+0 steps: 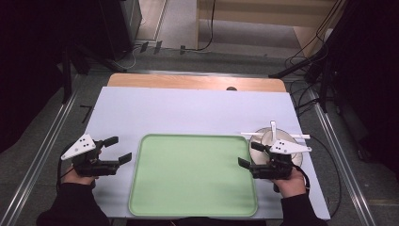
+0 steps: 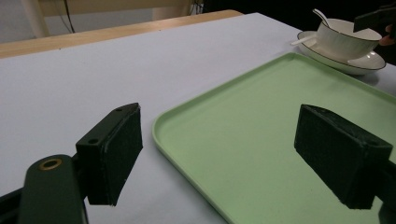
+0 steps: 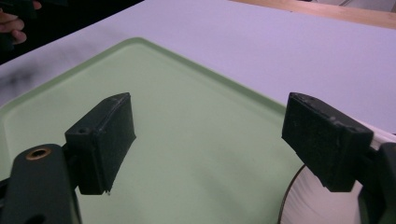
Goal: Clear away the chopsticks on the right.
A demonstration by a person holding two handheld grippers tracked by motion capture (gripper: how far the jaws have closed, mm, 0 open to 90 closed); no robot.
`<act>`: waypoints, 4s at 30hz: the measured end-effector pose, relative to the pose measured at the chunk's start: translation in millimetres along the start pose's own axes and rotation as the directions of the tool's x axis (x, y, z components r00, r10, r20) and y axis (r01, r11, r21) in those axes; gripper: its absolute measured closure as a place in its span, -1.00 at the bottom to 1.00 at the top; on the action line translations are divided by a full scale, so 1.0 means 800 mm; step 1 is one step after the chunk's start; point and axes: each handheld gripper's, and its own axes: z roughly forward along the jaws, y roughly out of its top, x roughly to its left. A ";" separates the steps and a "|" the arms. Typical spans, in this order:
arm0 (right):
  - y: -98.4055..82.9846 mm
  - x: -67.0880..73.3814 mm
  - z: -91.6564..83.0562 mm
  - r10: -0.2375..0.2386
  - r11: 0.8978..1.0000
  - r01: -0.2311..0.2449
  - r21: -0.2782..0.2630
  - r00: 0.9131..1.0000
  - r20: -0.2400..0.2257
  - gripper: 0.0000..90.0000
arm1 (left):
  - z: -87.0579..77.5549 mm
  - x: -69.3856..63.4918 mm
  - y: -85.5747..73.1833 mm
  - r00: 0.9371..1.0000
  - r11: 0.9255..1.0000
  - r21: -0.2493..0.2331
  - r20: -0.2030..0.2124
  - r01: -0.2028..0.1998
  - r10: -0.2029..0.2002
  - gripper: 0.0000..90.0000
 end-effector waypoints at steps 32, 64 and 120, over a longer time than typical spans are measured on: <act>-0.009 -0.012 -0.073 0.002 0.996 -0.006 0.084 0.999 0.043 -0.59 | 0.003 0.006 -0.001 1.000 0.999 0.037 -0.007 0.006 -0.006 -0.65; -0.018 -0.056 -0.141 0.138 0.988 -0.148 0.038 0.972 0.191 -0.44 | 0.006 0.007 -0.001 1.000 0.998 0.063 -0.013 0.005 -0.005 -0.64; -0.001 -0.211 -0.061 0.270 0.932 -0.349 0.097 0.848 0.455 1.00 | -0.007 0.002 -0.005 0.999 0.996 0.085 -0.046 -0.004 0.008 -0.64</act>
